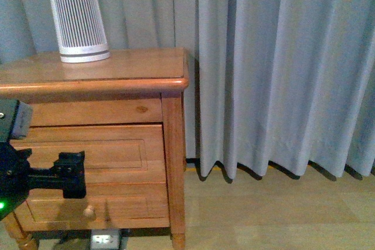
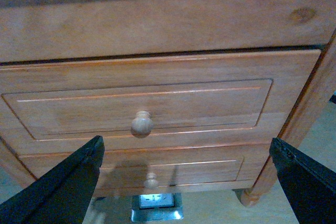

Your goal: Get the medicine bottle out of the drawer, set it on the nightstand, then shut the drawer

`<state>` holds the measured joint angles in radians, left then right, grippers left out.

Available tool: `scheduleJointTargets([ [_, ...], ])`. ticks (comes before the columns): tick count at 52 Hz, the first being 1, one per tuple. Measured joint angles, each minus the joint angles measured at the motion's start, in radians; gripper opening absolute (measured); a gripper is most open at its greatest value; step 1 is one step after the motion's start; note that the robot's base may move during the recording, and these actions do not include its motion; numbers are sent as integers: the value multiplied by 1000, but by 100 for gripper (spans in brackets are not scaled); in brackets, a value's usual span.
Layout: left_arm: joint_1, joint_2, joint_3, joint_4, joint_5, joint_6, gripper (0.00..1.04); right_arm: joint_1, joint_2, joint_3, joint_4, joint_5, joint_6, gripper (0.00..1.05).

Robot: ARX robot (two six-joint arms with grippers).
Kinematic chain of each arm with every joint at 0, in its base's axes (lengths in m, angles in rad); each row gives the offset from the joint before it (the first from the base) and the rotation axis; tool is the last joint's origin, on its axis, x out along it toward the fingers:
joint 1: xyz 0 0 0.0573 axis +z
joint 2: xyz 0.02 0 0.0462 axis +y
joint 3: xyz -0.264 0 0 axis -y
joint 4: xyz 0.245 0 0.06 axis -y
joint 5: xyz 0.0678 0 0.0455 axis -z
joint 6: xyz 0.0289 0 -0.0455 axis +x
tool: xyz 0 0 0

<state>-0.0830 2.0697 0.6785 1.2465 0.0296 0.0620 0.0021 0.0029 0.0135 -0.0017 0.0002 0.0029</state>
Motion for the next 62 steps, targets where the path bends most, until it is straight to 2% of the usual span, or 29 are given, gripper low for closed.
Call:
scheduleJointTargets([
  [12, 18, 158, 130, 0, 74, 24, 98, 0, 0, 0, 0, 0, 0, 98],
  [28, 93, 329, 404, -117, 68, -15, 98, 0, 0, 0, 0, 0, 0, 98],
  [62, 95, 418, 541, -175, 73, -53, 98, 0, 0, 0, 0, 0, 0, 98],
])
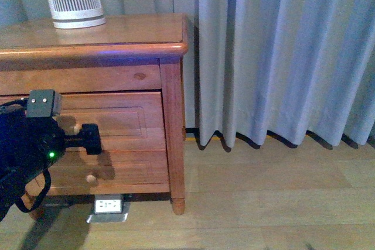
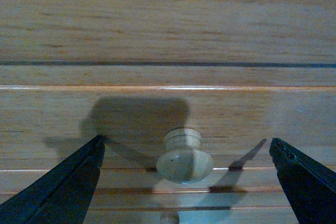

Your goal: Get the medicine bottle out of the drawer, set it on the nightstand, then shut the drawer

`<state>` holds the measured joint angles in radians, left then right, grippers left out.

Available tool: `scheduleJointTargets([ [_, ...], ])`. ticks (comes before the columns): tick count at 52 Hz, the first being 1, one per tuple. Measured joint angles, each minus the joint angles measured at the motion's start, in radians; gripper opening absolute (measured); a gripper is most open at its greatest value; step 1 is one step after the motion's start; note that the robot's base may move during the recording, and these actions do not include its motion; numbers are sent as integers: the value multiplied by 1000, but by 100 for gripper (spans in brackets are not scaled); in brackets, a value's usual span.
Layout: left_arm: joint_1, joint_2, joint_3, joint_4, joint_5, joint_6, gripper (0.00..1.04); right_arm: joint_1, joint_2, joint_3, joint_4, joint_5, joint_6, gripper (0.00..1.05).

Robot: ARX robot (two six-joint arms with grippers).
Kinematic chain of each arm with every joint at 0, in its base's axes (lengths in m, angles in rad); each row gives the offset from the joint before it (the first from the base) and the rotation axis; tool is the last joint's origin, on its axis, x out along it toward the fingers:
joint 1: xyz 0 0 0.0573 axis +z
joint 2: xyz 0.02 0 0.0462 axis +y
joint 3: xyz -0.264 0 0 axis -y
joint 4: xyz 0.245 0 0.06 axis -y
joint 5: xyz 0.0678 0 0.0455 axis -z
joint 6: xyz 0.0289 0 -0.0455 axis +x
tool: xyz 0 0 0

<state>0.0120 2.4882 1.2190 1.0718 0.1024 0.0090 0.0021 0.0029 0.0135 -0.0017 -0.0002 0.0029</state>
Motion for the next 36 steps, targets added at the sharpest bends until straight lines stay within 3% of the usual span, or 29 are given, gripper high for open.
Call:
scheduleJointTargets([
  [27, -3, 20, 24, -21, -5, 1, 97, 0, 0, 0, 0, 0, 0, 98],
  [36, -2, 17, 24, -21, -5, 3, 77, 0, 0, 0, 0, 0, 0, 98],
])
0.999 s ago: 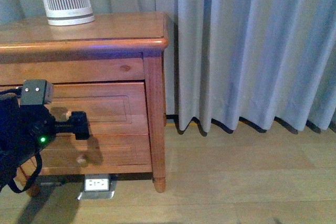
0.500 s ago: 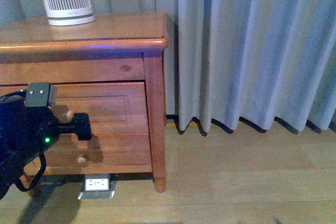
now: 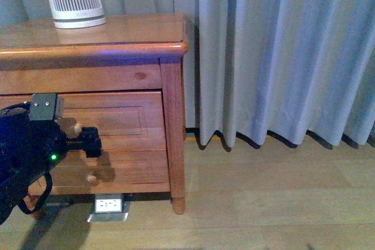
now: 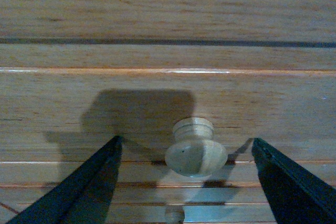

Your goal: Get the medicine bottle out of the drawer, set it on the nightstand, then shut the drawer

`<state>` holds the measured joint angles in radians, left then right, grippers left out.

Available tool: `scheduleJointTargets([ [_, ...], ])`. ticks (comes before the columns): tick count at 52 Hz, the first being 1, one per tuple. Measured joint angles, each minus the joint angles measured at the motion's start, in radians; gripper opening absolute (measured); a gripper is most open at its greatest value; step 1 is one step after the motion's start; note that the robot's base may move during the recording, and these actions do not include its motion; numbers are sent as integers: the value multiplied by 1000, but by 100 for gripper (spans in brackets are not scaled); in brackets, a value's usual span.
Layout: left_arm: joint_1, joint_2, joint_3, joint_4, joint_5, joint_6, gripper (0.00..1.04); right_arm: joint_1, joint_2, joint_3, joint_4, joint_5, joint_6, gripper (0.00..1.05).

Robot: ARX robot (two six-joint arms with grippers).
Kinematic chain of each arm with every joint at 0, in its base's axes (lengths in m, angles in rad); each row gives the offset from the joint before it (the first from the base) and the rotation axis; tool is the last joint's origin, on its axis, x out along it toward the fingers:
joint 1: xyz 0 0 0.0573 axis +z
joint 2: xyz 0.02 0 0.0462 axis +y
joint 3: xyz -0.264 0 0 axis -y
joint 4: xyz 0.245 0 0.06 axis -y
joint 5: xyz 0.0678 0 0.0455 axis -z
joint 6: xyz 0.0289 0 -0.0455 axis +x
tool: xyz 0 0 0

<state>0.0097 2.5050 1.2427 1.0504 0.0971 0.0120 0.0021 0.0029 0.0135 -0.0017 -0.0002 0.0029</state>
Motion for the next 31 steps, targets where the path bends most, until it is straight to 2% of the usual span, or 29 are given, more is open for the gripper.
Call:
scheduleJointTargets([
  [5, 0, -5, 0, 0, 0, 3, 63, 0, 0, 0, 0, 0, 0, 98],
  [14, 1, -24, -10, 0, 4, 10, 28, 0, 0, 0, 0, 0, 0, 98],
  [31, -2, -44, -64, 35, 2, 17, 26, 0, 0, 0, 0, 0, 0, 98],
])
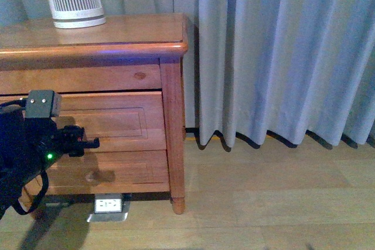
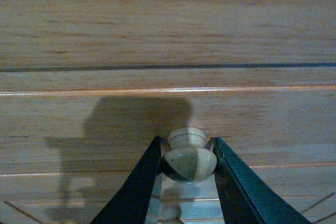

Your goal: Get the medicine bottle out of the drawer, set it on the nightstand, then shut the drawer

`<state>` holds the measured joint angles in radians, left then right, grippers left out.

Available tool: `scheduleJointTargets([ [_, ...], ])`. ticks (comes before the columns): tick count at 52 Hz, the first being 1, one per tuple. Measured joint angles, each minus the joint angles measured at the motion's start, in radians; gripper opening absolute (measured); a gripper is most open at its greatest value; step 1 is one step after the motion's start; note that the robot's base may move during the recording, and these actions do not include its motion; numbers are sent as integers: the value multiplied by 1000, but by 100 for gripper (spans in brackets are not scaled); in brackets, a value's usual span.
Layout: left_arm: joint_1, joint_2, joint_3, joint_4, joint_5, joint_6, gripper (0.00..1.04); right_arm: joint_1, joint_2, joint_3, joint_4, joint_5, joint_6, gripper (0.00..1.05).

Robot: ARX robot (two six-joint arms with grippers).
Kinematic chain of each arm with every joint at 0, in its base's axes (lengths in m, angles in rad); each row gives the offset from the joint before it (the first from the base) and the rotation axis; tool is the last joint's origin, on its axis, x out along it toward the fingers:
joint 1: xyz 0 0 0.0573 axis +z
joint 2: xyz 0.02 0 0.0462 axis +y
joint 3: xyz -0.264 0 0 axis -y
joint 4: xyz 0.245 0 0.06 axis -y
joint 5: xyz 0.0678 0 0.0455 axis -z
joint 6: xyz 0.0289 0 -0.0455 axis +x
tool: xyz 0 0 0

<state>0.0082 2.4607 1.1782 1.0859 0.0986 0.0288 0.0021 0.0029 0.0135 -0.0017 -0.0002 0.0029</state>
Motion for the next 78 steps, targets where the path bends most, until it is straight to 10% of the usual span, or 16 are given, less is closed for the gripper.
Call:
scheduleJointTargets([
  [48, -142, -385, -735, 119, -248, 53, 26, 0, 0, 0, 0, 0, 0, 98],
  [78, -134, -660, -804, -64, -161, 56, 98, 0, 0, 0, 0, 0, 0, 98],
])
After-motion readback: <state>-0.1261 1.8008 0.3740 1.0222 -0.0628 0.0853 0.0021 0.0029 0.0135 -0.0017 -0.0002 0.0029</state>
